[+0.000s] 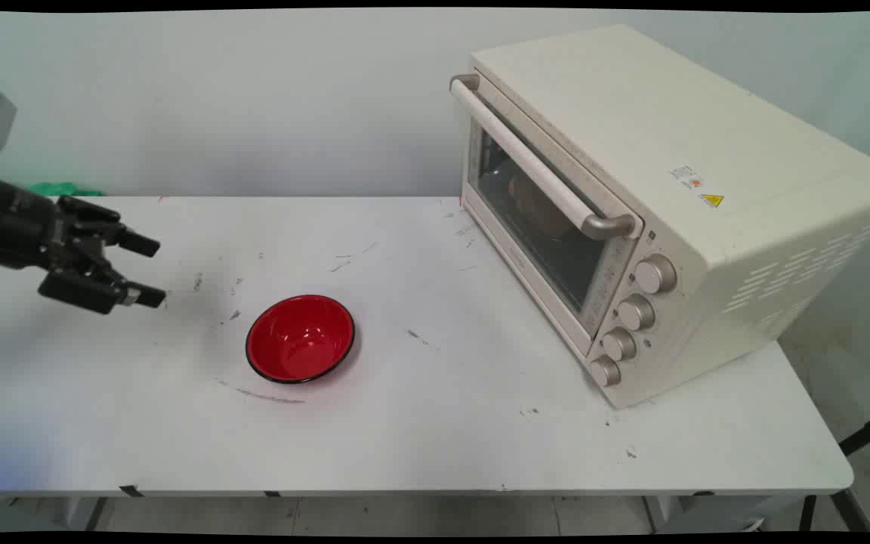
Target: Open the oven
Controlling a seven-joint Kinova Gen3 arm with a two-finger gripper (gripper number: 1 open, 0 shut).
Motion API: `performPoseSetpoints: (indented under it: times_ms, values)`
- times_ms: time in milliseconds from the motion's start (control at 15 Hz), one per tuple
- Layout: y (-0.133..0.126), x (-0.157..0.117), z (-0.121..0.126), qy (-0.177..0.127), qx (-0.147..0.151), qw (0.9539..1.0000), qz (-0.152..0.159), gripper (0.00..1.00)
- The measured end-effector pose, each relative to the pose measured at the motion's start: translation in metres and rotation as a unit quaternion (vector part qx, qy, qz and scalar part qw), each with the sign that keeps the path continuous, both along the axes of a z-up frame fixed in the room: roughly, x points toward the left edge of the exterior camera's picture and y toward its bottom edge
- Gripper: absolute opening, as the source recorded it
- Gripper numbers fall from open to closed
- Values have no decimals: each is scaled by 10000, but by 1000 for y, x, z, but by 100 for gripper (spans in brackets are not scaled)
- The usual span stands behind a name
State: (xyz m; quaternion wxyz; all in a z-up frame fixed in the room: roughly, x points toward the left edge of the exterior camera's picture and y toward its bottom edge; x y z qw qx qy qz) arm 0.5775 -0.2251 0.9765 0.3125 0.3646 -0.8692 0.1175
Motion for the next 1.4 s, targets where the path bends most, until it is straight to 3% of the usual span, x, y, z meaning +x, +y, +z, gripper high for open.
performPoseSetpoints:
  times_ms: [533,1133,1400]
  values:
    - [-48,-56,40,53,-227,9997,69,100]
    - [-141,-147,105,-38,-662,9978,78,100]
    - [-189,-194,122,-131,-783,9968,12,100]
